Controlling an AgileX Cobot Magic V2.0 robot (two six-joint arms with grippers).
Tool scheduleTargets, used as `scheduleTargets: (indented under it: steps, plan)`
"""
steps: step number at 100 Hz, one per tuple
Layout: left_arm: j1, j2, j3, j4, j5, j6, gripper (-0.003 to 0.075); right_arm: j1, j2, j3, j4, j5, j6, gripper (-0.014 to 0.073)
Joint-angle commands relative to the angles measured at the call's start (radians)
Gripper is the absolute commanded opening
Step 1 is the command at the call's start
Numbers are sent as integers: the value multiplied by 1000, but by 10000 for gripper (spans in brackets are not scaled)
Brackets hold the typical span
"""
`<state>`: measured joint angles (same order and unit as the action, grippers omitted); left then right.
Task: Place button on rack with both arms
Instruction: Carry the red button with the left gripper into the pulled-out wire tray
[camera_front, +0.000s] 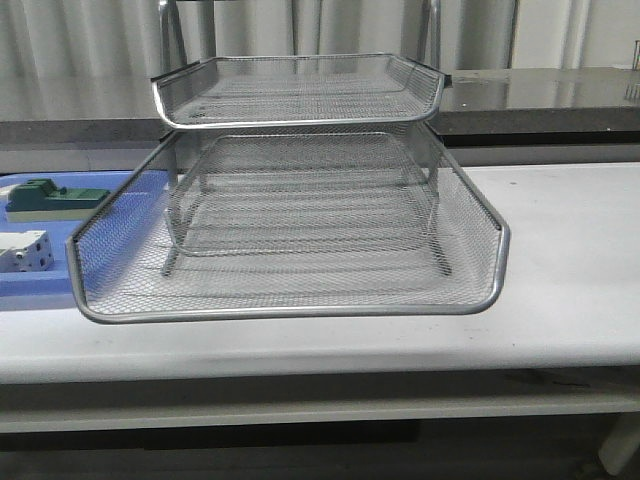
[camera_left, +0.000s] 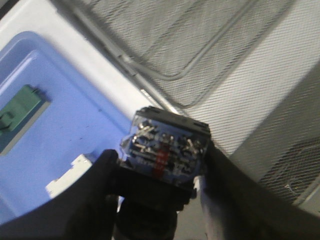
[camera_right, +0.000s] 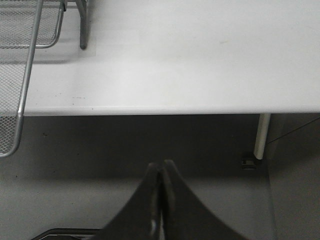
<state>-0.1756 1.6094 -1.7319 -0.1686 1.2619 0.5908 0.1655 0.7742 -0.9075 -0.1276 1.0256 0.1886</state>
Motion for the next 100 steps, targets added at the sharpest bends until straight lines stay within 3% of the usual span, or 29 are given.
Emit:
scheduleTargets:
  steps: [1,41,81,92,100]
  plan:
    - [-71,-38,-6,-46,10,-8,-20,-4,-6,-32,-18,-46,-1,-70]
    - [-356,146,3,-42,-143,18,-20,-4,-6,-32,-18,-46,-1,-70]
    - [-413,312,3,-36,-177,18,-14,-4,-6,-32,-18,-46,-1,-70]
    - [-413,312,3,-36,-177,18,62,-4,-6,-32,-18,-46,-1,-70]
    - [-413,312,3,-36,-173,18,189,-4,-6,-32,-18,-46,-1,-70]
